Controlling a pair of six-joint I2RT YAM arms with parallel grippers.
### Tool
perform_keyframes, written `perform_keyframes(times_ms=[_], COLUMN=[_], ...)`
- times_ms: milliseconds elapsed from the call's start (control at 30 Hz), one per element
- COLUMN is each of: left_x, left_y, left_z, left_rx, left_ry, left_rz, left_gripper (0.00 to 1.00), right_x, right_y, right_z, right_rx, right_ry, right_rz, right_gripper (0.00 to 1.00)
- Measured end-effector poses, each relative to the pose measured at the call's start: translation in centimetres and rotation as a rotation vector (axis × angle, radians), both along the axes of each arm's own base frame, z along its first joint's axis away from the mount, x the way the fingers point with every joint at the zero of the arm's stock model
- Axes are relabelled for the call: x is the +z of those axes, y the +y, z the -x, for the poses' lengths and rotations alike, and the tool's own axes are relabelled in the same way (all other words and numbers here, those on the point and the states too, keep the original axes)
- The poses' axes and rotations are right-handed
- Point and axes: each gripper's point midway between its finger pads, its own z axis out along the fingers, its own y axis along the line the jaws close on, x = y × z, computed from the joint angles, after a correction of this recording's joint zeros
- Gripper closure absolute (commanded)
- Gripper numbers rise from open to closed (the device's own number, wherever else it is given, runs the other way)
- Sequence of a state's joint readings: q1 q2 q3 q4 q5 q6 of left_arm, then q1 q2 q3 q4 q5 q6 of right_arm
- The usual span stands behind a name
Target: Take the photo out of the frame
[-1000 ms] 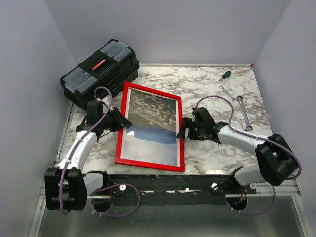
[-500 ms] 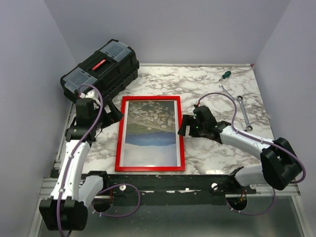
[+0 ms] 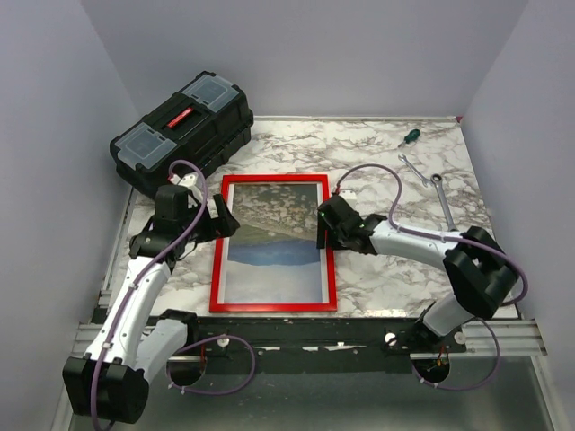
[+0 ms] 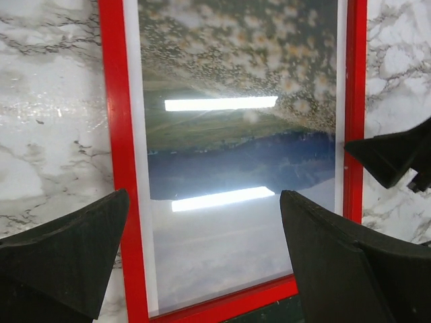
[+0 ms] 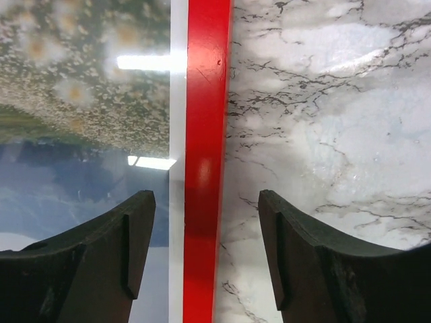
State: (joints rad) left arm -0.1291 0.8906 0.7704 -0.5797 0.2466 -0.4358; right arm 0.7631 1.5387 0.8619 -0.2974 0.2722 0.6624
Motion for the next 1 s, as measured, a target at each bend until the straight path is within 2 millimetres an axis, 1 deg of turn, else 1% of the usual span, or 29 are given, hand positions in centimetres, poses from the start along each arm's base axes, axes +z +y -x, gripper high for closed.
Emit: perform_keyframes(times_ms=[133,200,233,267,333,500,533,567,600,633,667,700,867,900,967,1000], left_x=[-0.1,-0.1,-0.1,-0.1,-0.1,-0.1,-0.1,-0.1,-0.1,-0.1,-0.1,0.0,-0.1,-0.1,0.0,-0.1], left_y=[-1.5,-2.1,-2.2,-2.4,-2.5,-2.5,-2.4,-2.4,-2.4,-2.4,-2.4,-2.4,-2.4,-2.5,-2.5,-2.5], left_z=[0.6,0.9,0.9,1.0,1.1,1.1,1.1,1.1,1.1,1.1,1.1,1.1,1.2,1.2,1.2,1.2], left_rx=[-0.059,-0.082,-0.088,-0.094,-0.098,-0.097,-0.095,-0.095,-0.094,-0.094,-0.094,-0.093,-0.096,-0.097,-0.099,-0.1], left_ry=[0.001,0.002,0.001,0.001,0.0,-0.001,-0.001,-0.002,-0.003,-0.004,-0.004,-0.005,-0.004,-0.004,-0.004,-0.004], left_rz=[-0.002,-0.004,-0.005,-0.005,-0.008,-0.015,-0.017,-0.018,-0.018,-0.018,-0.018,-0.018,-0.019,-0.019,-0.018,-0.019], left_gripper=[0.05,0.04,0.05,0.05,0.04,0.05,0.05,0.04,0.05,0.05,0.05,0.04,0.05,0.05,0.05,0.05], right_x=[-0.8,-1.0,-1.1,-1.1,-1.0,-0.5,-0.4,-0.2,-0.1,0.0,0.1,0.2,0.3,0.3,0.0,-0.2], right_y=[0.5,0.6,0.6,0.6,0.5,0.1,0.1,0.1,0.1,0.1,0.1,0.0,0.0,0.0,0.0,0.0], right_z=[0.1,0.1,0.1,0.2,0.2,0.1,0.0,-0.1,-0.1,-0.1,-0.1,-0.1,-0.2,-0.2,-0.2,-0.2], right_rx=[-0.019,-0.028,-0.031,-0.033,-0.04,-0.056,-0.057,-0.058,-0.057,-0.057,-0.057,-0.057,-0.049,-0.049,-0.047,-0.044], right_ry=[-0.009,-0.019,-0.023,-0.028,-0.037,-0.05,-0.052,-0.054,-0.053,-0.053,-0.055,-0.057,-0.063,-0.065,-0.069,-0.069], right_rz=[0.102,0.146,0.166,0.181,0.206,0.24,0.242,0.246,0.249,0.249,0.248,0.251,0.255,0.253,0.251,0.252], right_gripper=[0.41,0.48,0.53,0.56,0.58,0.7,0.7,0.65,0.56,0.5,0.46,0.45,0.45,0.48,0.57,0.59])
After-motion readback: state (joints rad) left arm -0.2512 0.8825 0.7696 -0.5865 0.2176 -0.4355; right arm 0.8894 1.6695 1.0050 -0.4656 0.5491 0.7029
